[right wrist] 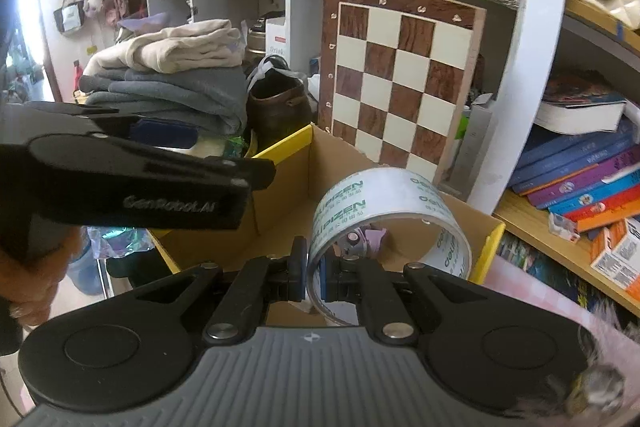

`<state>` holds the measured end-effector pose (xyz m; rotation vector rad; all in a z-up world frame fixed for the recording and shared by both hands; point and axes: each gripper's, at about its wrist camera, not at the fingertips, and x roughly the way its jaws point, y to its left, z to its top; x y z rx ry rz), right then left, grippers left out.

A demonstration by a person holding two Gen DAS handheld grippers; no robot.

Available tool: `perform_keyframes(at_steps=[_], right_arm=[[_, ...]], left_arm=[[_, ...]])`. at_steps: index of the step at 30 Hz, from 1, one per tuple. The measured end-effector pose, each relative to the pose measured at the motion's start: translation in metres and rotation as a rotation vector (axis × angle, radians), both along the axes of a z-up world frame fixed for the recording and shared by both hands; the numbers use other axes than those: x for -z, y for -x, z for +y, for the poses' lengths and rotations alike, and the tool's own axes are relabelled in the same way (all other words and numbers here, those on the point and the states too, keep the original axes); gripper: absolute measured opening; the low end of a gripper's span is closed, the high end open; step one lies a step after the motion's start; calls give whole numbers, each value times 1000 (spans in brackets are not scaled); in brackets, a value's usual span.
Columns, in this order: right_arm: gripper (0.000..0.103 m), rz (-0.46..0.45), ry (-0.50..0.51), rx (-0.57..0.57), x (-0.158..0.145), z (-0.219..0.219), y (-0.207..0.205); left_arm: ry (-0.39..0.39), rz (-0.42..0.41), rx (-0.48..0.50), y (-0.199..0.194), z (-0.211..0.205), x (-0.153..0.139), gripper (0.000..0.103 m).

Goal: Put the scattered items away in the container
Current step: 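Lower the clear tape roll into the box with the right gripper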

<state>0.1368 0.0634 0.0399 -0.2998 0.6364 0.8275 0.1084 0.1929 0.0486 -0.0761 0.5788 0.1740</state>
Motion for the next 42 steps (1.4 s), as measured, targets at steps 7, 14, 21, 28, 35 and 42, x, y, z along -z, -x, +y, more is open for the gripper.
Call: perform_keyframes(at_steps=[7,14,21,28,35,42], right_arm=[[6,33,37,-34,13,13,-16],[6,72,86,-12,30,14,-34],[7,102,150,10,48,18,-52],[8,137,234,19,61,25,-68],[9,149,244,24,63,25,-76],[9,149,245,4,64,25,-79]], left_arm=[[-11,36,-1,-1,3,7,79],[-15,72,2,-3,6,15,79],[-10,92,5,-6,7,21,79],[-13,113,21,-9,5,25,80],[2,140,55,-11,-1,29,80],[52,193,167,-15,-9,36,87]])
